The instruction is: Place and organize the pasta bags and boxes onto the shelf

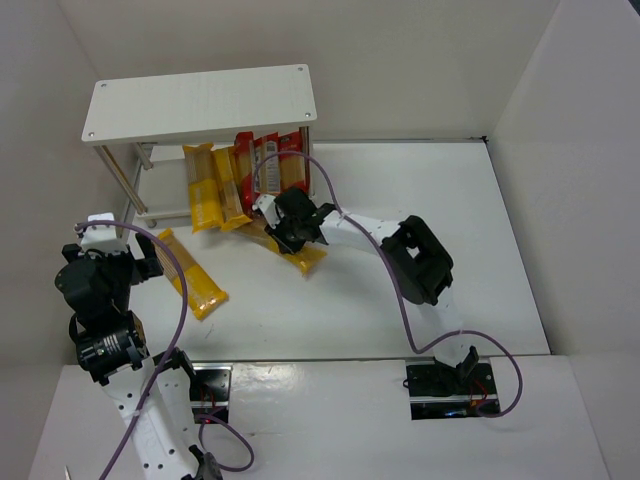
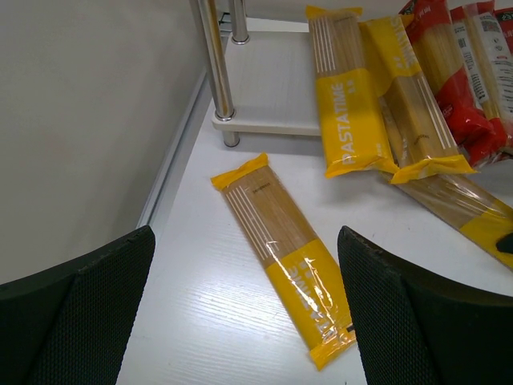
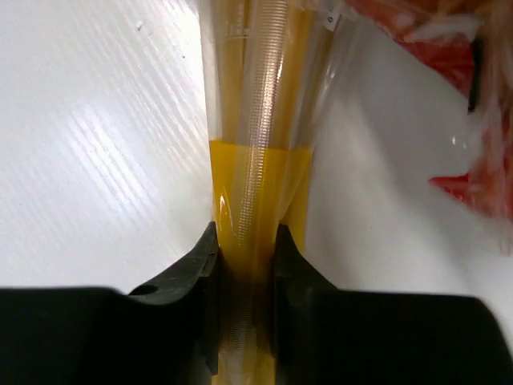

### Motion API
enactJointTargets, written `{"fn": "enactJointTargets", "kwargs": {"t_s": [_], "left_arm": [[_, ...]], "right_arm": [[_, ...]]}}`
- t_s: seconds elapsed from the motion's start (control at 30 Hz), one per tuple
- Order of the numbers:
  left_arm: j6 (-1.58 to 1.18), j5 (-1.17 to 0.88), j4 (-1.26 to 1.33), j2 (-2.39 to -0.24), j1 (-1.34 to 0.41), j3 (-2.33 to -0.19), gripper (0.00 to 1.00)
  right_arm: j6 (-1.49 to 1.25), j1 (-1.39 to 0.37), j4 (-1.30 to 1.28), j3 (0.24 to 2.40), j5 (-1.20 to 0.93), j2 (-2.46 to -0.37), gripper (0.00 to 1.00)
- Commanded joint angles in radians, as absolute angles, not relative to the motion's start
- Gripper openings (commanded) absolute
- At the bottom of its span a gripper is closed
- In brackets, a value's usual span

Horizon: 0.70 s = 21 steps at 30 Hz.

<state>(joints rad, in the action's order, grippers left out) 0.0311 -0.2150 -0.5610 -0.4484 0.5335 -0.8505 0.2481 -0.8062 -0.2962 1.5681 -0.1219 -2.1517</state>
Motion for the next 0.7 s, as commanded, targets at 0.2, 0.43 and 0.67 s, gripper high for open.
{"fn": "enactJointTargets", "kwargs": {"t_s": [0.2,0.43,0.67], "left_arm": [[0.072,-0.282,-0.541,-0.449,0.541,-0.848,1.0],[0.081,-0.313,-0.56,-0.449,0.541,-0.859,1.0],[0.161,-0.437,-0.595,-0.526,0.468,-0.879,1.0]], "right_arm": [[0.52,-0.845,-0.572,1.398,-0.36,-1.994,0.0],[0.607,-0.845,-0.712,1.329,-0.512,-1.792,0.0],[0.626,-0.789,-0.732,1.324,-0.572,-1.747,0.0]]}}
